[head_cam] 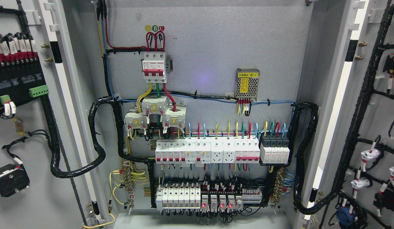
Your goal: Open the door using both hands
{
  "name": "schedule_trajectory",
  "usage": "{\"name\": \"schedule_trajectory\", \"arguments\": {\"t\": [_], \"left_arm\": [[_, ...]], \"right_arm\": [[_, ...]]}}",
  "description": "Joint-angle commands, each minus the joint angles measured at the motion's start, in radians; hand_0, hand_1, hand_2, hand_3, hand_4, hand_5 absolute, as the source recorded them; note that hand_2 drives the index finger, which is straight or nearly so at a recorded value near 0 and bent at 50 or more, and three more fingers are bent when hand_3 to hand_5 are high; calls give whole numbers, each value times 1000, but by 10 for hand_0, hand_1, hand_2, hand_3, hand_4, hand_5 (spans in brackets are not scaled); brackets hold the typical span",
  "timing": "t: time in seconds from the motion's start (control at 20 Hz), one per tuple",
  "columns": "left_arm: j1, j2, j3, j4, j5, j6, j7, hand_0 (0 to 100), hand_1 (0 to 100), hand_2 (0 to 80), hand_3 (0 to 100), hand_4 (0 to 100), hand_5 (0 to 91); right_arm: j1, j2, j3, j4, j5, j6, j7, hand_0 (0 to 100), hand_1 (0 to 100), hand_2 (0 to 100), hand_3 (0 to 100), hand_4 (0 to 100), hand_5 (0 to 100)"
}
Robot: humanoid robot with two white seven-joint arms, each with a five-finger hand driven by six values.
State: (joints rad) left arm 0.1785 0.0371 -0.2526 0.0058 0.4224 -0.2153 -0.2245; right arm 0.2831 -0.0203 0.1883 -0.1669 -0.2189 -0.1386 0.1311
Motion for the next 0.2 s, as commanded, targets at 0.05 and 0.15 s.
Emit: {"name": "schedule_trajectory", "arguments": {"t": [0.05,0.15], "left_arm": [[-45,-29,7,63,-72,5,48,0,0,0,0,0,0],[-51,-32,7,60,-90,4,69,0,0,0,0,0,0]], "right_arm": [[-33,57,-1,73,9,5,-1,0,0,0,0,0,0],[-36,62,-1,73,9,5,-1,0,0,0,0,0,0]]}}
